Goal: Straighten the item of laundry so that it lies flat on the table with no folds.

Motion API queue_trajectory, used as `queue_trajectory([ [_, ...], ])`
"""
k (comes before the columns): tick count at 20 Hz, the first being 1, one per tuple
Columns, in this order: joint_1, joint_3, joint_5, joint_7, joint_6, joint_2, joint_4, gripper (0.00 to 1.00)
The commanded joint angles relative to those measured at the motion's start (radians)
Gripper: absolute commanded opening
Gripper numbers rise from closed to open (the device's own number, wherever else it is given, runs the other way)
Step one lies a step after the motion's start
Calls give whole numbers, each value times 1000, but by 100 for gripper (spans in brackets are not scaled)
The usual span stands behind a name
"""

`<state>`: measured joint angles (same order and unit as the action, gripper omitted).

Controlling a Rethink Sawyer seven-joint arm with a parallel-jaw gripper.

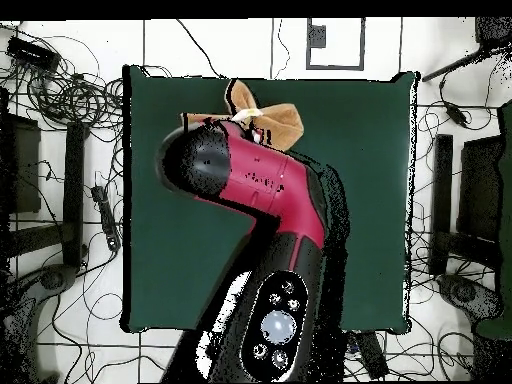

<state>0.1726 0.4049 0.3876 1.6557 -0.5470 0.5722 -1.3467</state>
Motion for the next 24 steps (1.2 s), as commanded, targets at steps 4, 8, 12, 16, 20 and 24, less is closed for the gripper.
queue_trajectory([
  [4,-63,-198,-37,136,184,-135,-117,0],
  [8,-77,-217,-51,133,232,-156,-117,0],
  [12,-78,-219,-64,141,242,-168,-111,0],
  [16,-81,-222,-78,148,237,-174,-103,0],
  [20,-84,-229,-84,155,238,-179,-99,0],
  [24,-91,-237,-94,160,239,-184,-93,0],
])
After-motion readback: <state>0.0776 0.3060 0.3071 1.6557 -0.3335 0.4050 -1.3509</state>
